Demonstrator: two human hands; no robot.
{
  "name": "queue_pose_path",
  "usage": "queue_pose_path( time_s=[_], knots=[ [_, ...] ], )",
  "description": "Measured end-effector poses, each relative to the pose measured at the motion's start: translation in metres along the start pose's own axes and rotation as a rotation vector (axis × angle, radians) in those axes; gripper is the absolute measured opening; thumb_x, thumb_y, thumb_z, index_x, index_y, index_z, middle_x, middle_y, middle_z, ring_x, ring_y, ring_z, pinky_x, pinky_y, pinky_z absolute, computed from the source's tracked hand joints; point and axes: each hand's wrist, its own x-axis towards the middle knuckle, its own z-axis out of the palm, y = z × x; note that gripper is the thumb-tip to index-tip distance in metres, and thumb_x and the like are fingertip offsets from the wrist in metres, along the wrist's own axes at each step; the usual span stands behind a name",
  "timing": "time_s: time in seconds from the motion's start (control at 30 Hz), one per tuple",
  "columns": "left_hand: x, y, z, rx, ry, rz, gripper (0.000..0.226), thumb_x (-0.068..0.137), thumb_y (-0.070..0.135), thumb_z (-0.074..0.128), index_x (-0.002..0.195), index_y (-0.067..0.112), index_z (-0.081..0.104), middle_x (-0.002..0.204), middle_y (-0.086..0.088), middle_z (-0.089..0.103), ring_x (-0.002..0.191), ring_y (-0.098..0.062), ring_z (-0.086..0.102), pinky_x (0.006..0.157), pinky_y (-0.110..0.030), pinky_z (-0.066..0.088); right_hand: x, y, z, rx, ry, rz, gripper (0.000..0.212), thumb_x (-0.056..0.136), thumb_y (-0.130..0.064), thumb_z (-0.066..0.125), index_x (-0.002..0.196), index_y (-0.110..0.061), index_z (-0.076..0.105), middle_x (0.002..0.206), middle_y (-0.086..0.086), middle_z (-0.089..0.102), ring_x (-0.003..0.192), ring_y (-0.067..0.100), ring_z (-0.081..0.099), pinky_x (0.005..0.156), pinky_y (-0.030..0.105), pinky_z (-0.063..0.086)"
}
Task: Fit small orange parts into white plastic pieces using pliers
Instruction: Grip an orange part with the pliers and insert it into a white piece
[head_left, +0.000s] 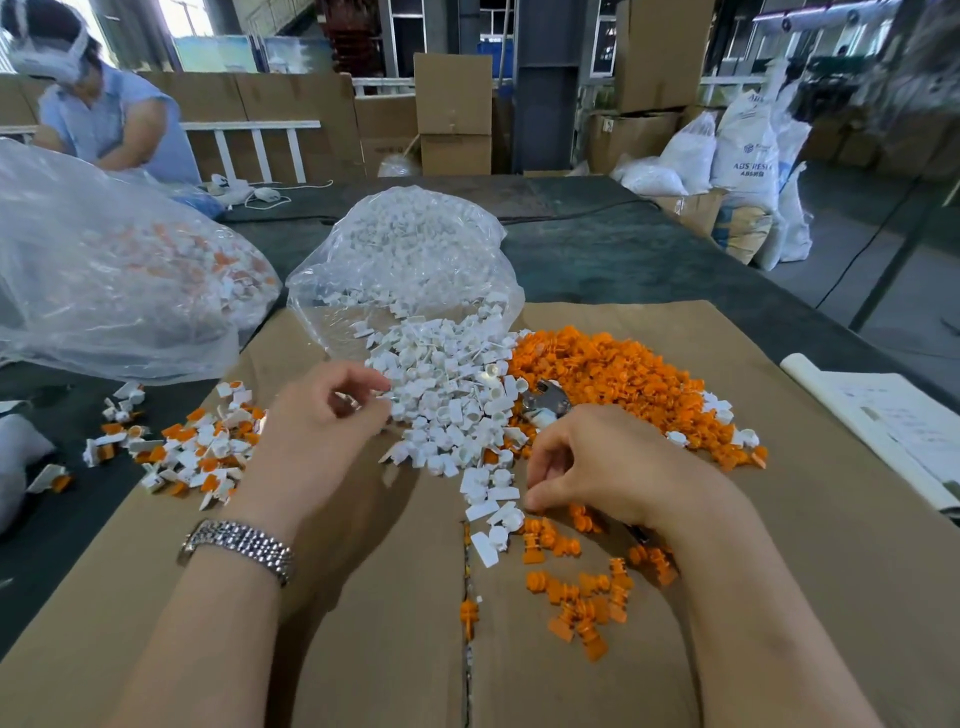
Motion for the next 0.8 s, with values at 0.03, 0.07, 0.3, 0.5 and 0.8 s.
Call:
queue_pose_path(
  time_s=[0.03,0.07,0.3,0.5,0.8],
  knots=[
    [-0.002,0.003,0.001,-0.023,-0.123,0.033,0.008,0.090,0.028,0.074,0.094,0.035,0.072,0.088,0.009,0.072,0.071,-0.005,0.064,0.056,-0.017,0.047,0.001,0.000,0.002,-0.033,0.019,-0.007,0.012,0.081,-0.039,0.083,0.087,-0.030,0.076,0.078,-0.016,0.065,0.077,0.002,0.061,0.064,0.024,0.046],
    [-0.004,0.005,0.003,-0.007,-0.248,0.070,0.009,0.088,0.030,0.076,0.092,0.037,0.072,0.086,0.011,0.073,0.072,-0.005,0.065,0.058,-0.016,0.049,0.002,0.000,0.003,-0.060,0.038,-0.014,0.010,0.084,-0.037,0.080,0.089,-0.029,0.076,0.080,-0.017,0.064,0.079,0.002,0.060,0.065,0.023,0.046],
    [-0.015,0.013,0.023,0.167,-0.553,0.238,0.016,0.080,0.043,0.083,0.091,0.037,0.072,0.091,0.022,0.069,0.081,-0.001,0.063,0.069,-0.015,0.051,0.010,0.000,0.005,-0.021,0.264,0.031,0.008,0.101,-0.032,0.058,0.105,-0.025,0.057,0.095,-0.010,0.061,0.089,0.011,0.058,0.075,0.031,0.049],
    [-0.021,0.018,0.039,0.267,-0.431,0.303,0.013,0.084,0.039,0.080,0.087,0.030,0.071,0.083,0.013,0.068,0.080,-0.001,0.060,0.067,-0.016,0.047,0.011,-0.003,0.007,0.078,0.373,-0.025,0.006,0.098,-0.034,0.063,0.101,-0.031,0.067,0.095,-0.010,0.065,0.090,0.009,0.058,0.078,0.029,0.049],
    [-0.015,0.025,0.033,-0.503,-0.398,-0.130,0.015,0.096,0.008,0.067,0.102,0.018,0.077,0.077,-0.001,0.070,0.061,-0.012,0.062,0.056,-0.019,0.052,0.011,-0.007,0.003,0.478,0.504,-0.009,0.008,0.089,-0.032,0.077,0.089,-0.028,0.069,0.079,-0.005,0.071,0.066,0.008,0.069,0.066,0.021,0.056]
  ],
)
